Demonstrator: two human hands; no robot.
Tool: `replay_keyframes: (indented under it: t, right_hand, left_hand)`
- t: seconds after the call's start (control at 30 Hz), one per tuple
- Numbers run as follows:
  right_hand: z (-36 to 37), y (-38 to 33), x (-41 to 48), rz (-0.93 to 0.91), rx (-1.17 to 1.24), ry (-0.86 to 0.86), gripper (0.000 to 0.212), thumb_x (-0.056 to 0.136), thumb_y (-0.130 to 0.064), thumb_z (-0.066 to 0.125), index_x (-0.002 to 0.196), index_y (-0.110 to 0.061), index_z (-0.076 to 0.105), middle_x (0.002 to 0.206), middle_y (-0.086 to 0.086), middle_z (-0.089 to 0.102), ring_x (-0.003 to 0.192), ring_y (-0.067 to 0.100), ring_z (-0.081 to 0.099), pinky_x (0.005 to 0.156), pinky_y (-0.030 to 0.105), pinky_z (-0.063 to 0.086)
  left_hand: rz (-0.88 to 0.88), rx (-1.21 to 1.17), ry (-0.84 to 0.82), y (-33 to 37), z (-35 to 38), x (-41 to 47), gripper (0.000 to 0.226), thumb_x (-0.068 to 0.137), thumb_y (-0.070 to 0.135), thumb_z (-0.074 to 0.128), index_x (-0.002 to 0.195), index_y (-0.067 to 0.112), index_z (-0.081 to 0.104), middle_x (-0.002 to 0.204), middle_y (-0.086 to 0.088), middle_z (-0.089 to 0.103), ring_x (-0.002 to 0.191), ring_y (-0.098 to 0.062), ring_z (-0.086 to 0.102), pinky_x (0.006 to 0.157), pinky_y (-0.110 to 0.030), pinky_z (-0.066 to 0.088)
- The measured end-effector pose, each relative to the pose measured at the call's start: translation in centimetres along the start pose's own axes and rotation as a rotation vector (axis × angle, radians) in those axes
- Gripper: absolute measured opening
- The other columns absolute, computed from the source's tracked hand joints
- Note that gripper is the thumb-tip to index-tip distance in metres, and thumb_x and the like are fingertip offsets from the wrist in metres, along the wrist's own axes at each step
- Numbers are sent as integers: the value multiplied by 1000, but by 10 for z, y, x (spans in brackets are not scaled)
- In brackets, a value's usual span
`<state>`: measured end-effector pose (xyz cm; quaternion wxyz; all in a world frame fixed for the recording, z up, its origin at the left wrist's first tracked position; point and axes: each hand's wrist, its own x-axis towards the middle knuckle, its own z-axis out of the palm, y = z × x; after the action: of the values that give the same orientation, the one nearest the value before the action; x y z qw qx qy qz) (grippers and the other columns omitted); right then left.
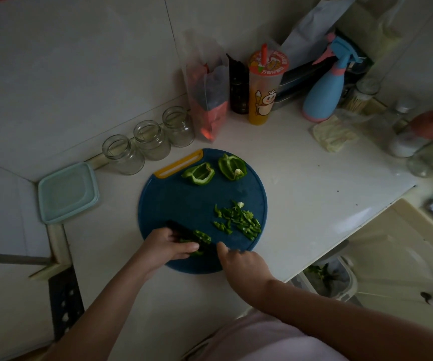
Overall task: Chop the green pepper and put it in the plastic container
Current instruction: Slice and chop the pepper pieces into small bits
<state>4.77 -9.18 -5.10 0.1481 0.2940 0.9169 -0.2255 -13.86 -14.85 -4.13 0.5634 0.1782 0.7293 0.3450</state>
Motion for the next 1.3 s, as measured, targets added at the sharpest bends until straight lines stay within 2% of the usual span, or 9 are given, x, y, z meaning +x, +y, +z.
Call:
replay_keyframes:
  t: [0.13, 0.27, 0.57, 0.67, 0.8, 0.97, 1.07, 1.2, 1.3]
  right_hand:
    - [-1, 0, 0, 0, -12, -2, 24, 94, -4, 35, 117, -9, 37, 68, 3, 39, 64, 30, 48, 58, 35, 34]
    - [-1, 1, 2, -1, 12, -22, 26, 91, -3, 37, 116, -9, 37, 63, -1, 29, 50, 21, 33, 57, 35, 34]
    - [-1, 0, 8, 21, 79, -41, 33, 91, -1, 37, 124, -8, 36, 64, 1, 37, 69, 31, 53, 59, 35, 36]
    - [-5, -5, 13, 36, 95, -63, 35, 91, 0, 38, 126, -7, 33, 90, 14, 61, 83, 35, 61, 62, 34, 36]
    - [-10, -18, 27, 56, 111, -81, 31, 94, -3, 39, 124, -7, 34, 107, 16, 62, 94, 36, 62, 68, 38, 41]
    - [-9, -23, 42, 82, 146, -63, 31, 93, -4, 43, 122, -6, 35, 107, 16, 63, 95, 35, 62, 72, 39, 46]
    - [-9, -18, 43, 173, 306, -54, 31, 92, -6, 44, 122, -6, 36, 108, 17, 60, 99, 35, 60, 74, 39, 46]
    - [-8, -3, 38, 242, 526, 17, 26, 98, -16, 38, 119, -2, 43, 107, 20, 61, 95, 34, 61, 75, 35, 49]
    - [-8, 8, 29, 274, 569, 75, 23, 99, -19, 39, 112, -2, 47, 104, 18, 62, 94, 32, 61, 69, 28, 41]
  left_hand:
    - [-9, 32, 7, 2, -1, 1, 29, 72, 2, 77, 96, 9, 63, 93, -5, 71, 82, -12, 70, 65, -21, 56]
    - [-23, 47, 10, 5, -2, 3, 31, 71, 2, 78, 97, 6, 63, 94, -6, 71, 83, -13, 70, 65, -22, 56]
    - [-36, 67, -12, 8, -3, 6, 28, 72, 3, 77, 97, 6, 66, 92, -6, 72, 80, -11, 70, 62, -19, 55]
    - [-45, 67, 4, 8, -2, 7, 26, 72, 3, 77, 95, 4, 66, 90, -8, 72, 78, -11, 70, 61, -19, 55]
    - [-48, 72, 28, 5, -1, 6, 29, 71, 3, 78, 97, 3, 65, 92, -9, 71, 80, -13, 70, 61, -19, 54]
    - [-29, 100, 61, 2, 4, -1, 38, 70, 0, 79, 101, 8, 59, 94, -5, 67, 83, -14, 67, 66, -22, 56]
    - [-16, 103, 76, -1, 5, -4, 51, 69, -1, 79, 112, 12, 57, 95, -2, 64, 85, -14, 65, 64, -20, 56]
    - [3, 88, 83, -6, 8, -7, 44, 72, 2, 78, 112, 7, 61, 96, -6, 68, 83, -13, 66, 67, -18, 55]
    - [3, 81, 83, -8, 12, -6, 42, 73, 5, 77, 113, 2, 62, 97, -11, 69, 83, -15, 68, 68, -17, 55]
